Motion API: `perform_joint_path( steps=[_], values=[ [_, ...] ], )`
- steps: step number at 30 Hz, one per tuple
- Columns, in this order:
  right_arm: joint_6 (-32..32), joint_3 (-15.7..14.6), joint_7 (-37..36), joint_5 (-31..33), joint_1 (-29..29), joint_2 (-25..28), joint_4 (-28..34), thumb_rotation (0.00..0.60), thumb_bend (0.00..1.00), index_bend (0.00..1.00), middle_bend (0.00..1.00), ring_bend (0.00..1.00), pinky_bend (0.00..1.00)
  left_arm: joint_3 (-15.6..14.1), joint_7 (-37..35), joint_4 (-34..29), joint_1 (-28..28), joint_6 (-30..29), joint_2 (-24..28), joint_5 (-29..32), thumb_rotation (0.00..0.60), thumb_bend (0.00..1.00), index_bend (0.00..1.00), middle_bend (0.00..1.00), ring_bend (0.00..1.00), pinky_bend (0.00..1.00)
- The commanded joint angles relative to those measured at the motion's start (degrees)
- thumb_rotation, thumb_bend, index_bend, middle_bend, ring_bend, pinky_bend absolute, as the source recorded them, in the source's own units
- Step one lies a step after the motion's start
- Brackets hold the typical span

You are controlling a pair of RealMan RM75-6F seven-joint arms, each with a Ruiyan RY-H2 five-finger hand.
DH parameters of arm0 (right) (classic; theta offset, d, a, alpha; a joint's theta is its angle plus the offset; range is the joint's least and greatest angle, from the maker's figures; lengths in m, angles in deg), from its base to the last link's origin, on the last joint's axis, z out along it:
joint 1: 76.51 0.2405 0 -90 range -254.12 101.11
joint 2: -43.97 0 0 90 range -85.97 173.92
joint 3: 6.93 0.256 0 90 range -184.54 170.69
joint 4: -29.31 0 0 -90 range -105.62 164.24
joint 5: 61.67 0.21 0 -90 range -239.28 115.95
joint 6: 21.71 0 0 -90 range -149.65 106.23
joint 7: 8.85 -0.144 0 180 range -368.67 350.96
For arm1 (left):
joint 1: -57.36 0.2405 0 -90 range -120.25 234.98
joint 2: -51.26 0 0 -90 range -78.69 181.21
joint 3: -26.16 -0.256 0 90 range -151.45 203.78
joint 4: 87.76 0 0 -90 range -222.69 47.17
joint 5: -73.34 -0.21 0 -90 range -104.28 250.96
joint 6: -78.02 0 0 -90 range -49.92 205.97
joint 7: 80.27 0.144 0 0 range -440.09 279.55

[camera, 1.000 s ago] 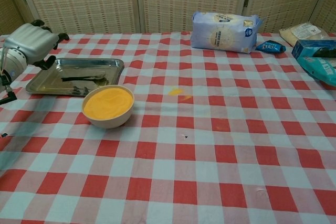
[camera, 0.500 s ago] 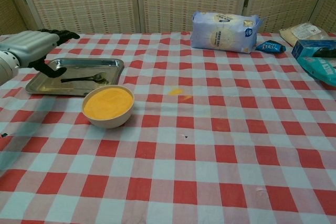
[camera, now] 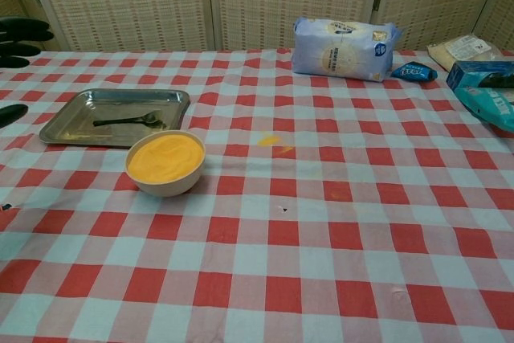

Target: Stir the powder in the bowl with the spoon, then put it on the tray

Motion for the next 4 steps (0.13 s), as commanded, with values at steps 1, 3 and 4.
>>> perform_joint_path(
  steps=[1, 3, 4],
  values=[
    [0.7, 0.1, -0.1, -0.3, -0.3, -0.2, 0.0, 0.600, 0.15, 0.00, 0.00, 0.00, 0.00, -0.8, 17.8, 13.1, 9.1, -15.6, -4.5, -5.5, 0.600, 0.37, 0.00, 0.00, 0.00, 0.00],
    [1.2, 0.1, -0.1, -0.4, -0.6, -0.3, -0.2, 0.600, 0.15, 0.00, 0.00, 0.00, 0.00, -2.0, 17.8, 12.8, 8.8, -13.9, -3.9, -5.9, 0.600, 0.38, 0.00, 0.00, 0.00, 0.01],
    [1.3, 0.2, 0.1, -0.3, -0.7, -0.4, -0.2, 0.600, 0.15, 0.00, 0.00, 0.00, 0.00, -2.4, 17.8, 12.4, 8.7, -13.2, -3.6, -6.0, 0.600, 0.38, 0.00, 0.00, 0.00, 0.01]
  ],
)
